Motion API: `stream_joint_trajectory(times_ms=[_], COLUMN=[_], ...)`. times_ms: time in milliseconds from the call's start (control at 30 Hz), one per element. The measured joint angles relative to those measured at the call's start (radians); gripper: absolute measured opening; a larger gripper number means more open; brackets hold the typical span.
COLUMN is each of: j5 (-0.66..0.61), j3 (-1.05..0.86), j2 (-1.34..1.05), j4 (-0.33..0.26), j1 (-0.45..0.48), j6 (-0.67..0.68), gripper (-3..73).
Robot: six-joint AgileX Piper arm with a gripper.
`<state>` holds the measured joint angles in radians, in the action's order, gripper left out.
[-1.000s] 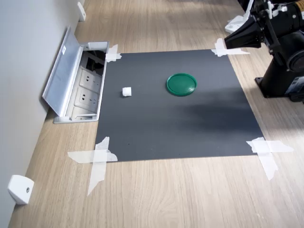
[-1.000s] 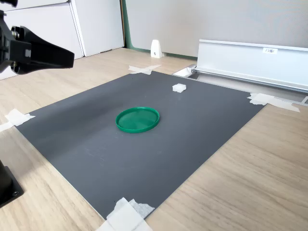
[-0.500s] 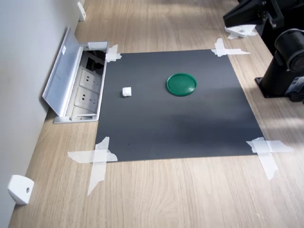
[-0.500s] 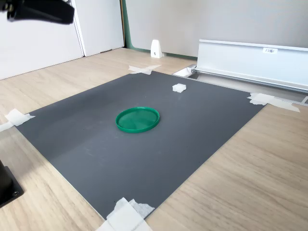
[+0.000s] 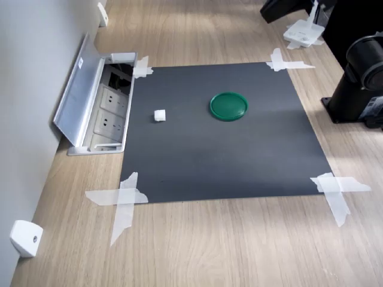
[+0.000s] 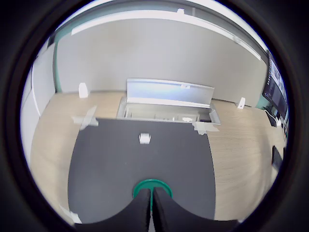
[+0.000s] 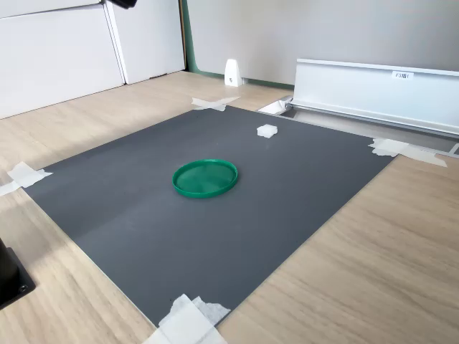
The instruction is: Grasp a white terminal and put it on the green lid.
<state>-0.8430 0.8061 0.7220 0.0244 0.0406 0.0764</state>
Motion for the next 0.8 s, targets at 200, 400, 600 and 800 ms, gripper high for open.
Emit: stream_joint_trajectory(times_ms=[200,400,600,800], j5=[-0.146,-0.203,-0.225,-0.246], j3=[0.132,0.25,0.375,0.478], j2=[0.164,0.331,0.487,0.634], j4=[0.0,-0.014,-0.131,-0.135], j1=[0.0,0.0,0.0,0.0], j6=[0.118,0.241,0.35,0.368], gripper=[-0.9,2.2,18.5,45.9])
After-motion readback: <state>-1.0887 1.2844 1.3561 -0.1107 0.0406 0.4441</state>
